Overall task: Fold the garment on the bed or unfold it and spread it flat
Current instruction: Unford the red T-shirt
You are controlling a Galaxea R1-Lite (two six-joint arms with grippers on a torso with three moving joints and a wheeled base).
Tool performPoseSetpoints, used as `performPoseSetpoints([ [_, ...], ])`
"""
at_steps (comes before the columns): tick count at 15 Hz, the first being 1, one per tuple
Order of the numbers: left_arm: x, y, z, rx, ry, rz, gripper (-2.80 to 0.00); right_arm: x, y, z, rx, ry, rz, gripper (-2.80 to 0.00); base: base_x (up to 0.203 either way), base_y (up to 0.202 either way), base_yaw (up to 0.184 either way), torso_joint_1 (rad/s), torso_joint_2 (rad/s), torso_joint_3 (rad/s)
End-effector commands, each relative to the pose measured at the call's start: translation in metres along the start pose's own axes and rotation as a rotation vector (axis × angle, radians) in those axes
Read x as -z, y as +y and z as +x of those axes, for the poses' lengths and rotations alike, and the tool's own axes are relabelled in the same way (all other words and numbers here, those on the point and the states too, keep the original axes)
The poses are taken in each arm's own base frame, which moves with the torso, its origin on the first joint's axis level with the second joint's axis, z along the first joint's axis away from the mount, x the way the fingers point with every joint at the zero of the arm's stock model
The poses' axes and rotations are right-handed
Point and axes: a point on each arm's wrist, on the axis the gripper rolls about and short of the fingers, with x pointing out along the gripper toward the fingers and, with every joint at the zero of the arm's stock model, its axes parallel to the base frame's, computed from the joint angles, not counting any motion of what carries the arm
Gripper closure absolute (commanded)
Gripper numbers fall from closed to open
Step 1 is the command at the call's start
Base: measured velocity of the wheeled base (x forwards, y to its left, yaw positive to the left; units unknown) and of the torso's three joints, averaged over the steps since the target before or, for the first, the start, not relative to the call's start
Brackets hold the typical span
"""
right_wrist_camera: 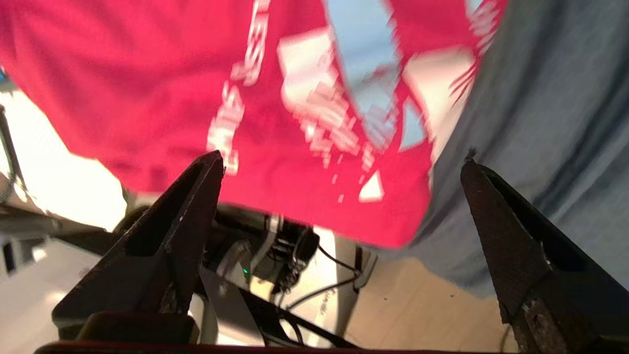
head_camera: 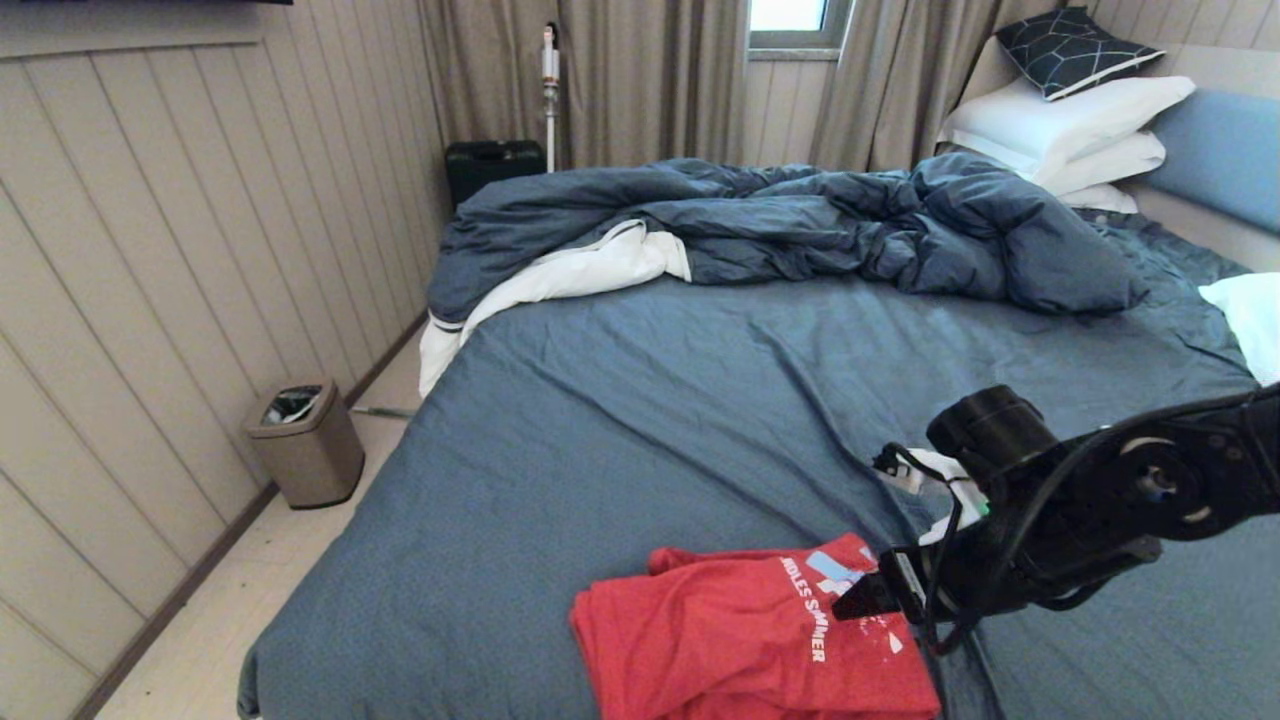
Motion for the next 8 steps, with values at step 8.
performPoseSetpoints([
  [8,0.0,0.0,0.0,-0.001,0.0,0.0,0.0,-0.008,0.031,-0.021,-0.06,-0.123,-0.11,-2.8,0.0,0.0,0.0,0.0,0.0,0.0],
])
